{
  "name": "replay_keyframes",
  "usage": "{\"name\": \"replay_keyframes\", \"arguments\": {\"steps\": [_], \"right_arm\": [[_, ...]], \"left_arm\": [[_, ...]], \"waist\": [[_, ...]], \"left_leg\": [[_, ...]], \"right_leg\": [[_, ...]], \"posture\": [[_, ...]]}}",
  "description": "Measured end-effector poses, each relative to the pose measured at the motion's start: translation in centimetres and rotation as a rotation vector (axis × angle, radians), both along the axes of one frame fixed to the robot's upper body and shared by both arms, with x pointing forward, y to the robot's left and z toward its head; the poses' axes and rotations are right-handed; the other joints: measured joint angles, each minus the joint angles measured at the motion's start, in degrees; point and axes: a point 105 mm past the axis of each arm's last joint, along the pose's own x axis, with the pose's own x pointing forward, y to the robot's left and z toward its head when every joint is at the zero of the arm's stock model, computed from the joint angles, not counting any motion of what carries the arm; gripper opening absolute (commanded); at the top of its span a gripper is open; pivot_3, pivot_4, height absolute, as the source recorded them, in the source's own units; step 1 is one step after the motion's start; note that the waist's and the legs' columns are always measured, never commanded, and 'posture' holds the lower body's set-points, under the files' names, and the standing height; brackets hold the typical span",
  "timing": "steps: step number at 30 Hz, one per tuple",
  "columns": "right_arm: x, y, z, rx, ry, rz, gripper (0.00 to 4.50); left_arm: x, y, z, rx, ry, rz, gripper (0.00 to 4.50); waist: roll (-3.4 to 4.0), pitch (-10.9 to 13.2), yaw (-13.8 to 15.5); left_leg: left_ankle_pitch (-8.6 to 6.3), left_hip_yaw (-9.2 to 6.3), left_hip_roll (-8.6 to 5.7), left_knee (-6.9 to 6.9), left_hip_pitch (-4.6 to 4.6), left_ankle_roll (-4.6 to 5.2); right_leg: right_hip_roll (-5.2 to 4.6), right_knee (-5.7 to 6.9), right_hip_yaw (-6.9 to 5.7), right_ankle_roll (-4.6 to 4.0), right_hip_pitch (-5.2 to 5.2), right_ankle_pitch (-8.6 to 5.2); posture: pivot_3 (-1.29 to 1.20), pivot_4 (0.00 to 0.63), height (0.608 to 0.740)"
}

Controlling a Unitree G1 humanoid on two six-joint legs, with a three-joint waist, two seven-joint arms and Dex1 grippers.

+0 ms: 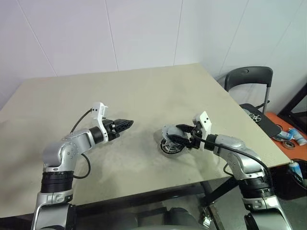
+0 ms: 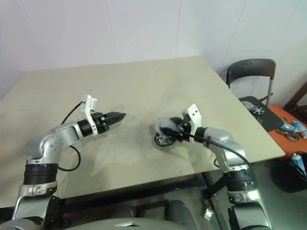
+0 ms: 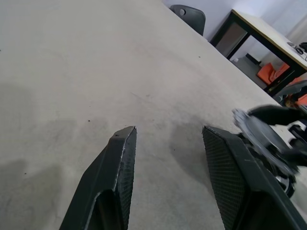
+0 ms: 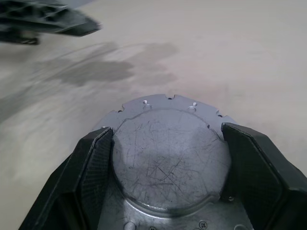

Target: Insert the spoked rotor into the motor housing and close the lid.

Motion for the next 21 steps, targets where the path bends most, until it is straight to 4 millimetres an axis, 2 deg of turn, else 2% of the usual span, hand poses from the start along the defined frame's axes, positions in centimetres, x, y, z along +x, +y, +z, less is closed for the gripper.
{"name": "replay_keyframes", "arguments": {"steps": [4, 13, 21], "right_arm": [[-0.8, -0.2, -0.9, -0.055, -0.001, 0.036, 3.27], [-0.3, 0.1, -1.9, -0.166, -0.086, 0.011, 3.27], [-1.2, -0.2, -2.4, -0.162, -0.056, 0.062, 3.27]], "left_arm": [[0.0, 0.0, -0.1, 0.0, 0.001, -0.001, 2.32], [-0.1, 0.1, -0.2, -0.001, 0.0, 0.002, 2.32], [-0.1, 0.2, -0.2, 0.002, 0.001, 0.005, 2.32]], "waist": [[0.01, 0.01, -0.09], [0.01, 0.01, -0.15], [0.01, 0.01, -0.11]], "left_leg": [[0.0, 0.01, 0.01, 0.0, 0.02, 0.0], [0.0, 0.02, 0.02, 0.0, 0.03, 0.0], [0.0, 0.01, 0.02, 0.0, 0.07, 0.0]], "right_leg": [[0.01, 0.02, 0.0, 0.0, 0.0, -0.01], [0.01, 0.02, 0.01, 0.0, 0.0, 0.0], [0.02, 0.03, 0.0, 0.0, 0.04, -0.01]], "posture": [[0.0, 0.0, 0.74], [0.0, 0.0, 0.74], [0.0, 0.0, 0.74]]}}
